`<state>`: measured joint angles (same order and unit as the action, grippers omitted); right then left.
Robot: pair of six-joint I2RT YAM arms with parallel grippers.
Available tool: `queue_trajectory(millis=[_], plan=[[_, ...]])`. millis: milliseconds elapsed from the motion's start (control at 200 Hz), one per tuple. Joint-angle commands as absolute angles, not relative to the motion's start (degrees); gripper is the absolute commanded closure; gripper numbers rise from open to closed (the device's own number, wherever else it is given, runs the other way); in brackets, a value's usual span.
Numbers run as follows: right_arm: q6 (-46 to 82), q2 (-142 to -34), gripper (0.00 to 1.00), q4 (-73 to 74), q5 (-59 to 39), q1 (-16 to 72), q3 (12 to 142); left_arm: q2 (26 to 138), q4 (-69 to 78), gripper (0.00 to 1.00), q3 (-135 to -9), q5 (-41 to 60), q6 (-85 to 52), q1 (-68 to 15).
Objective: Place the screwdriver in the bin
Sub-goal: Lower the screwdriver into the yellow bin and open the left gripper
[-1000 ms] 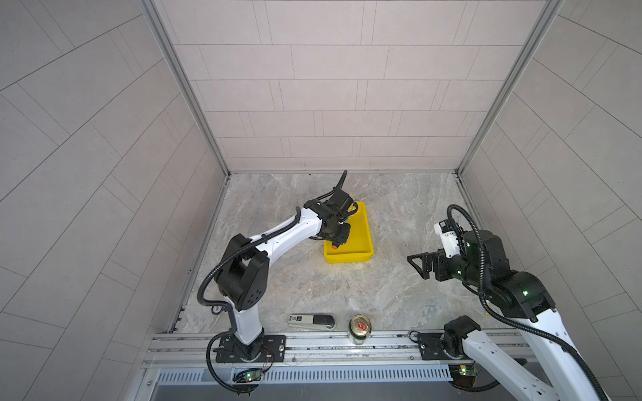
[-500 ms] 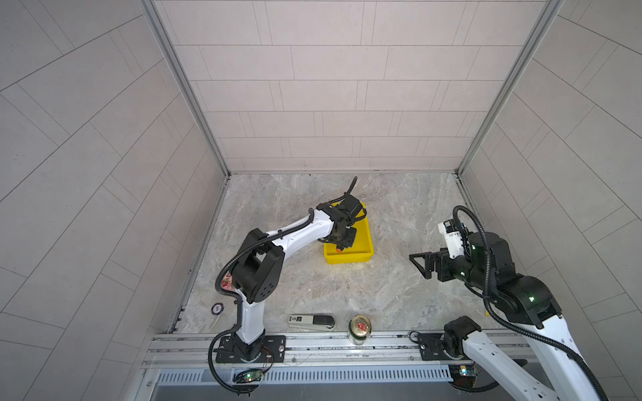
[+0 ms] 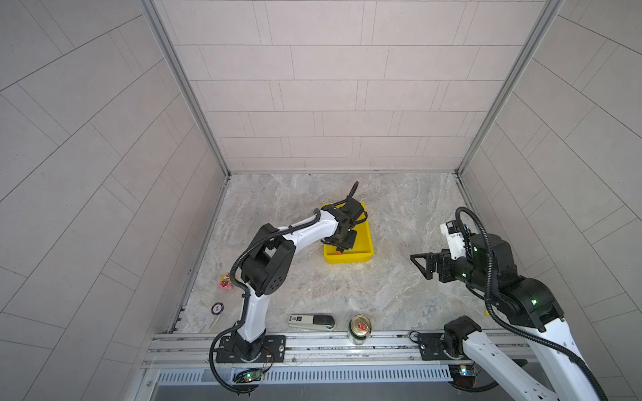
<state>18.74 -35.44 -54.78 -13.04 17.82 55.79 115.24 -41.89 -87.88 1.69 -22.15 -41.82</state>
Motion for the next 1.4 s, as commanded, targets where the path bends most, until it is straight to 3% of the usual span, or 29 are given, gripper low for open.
queue_trajectory(millis=[0, 756, 1396], plan=[[19.75, -34.73, 0.0, -56.42, -12.13, 17.56, 55.76, 116.37, -41.79, 0.97, -90.25, 1.0, -23.25, -42.01], [19.83, -37.32, 0.0, -54.17, -14.01, 17.51, 55.13, 119.8, -42.78, 0.76, -91.77, -1.87, -21.7, -42.09], [16.04, -41.97, 0.0, -53.26, -15.52, 17.49, 56.6, 120.57, -42.24, 0.45, -94.8, 0.79, -22.75, -42.1]])
